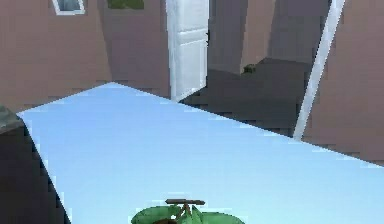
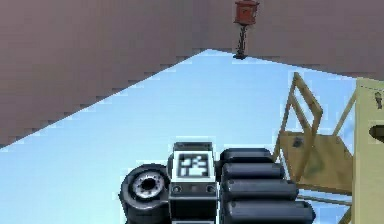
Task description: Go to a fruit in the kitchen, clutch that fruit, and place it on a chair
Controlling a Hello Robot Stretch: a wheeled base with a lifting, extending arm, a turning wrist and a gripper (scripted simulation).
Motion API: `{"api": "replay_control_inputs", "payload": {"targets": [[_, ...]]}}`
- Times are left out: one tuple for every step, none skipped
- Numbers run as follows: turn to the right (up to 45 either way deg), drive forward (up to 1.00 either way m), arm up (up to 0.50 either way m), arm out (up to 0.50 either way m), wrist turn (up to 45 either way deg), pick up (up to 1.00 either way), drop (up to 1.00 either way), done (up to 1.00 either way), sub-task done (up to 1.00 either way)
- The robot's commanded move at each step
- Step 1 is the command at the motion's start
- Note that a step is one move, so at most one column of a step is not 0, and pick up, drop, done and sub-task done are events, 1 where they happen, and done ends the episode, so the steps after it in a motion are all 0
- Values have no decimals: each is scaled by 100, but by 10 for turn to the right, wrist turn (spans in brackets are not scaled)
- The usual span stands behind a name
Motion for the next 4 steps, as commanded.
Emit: {"api": "replay_control_inputs", "payload": {"targets": [[450, 0, 0, 0, 0, 0, 0, 0, 0], [420, 0, 0, 0, 0, 0, 0, 0, 0], [0, 100, 0, 0, 0, 0, 0, 0, 0], [120, 0, 0, 0, 0, 0, 0, 0, 0]]}}
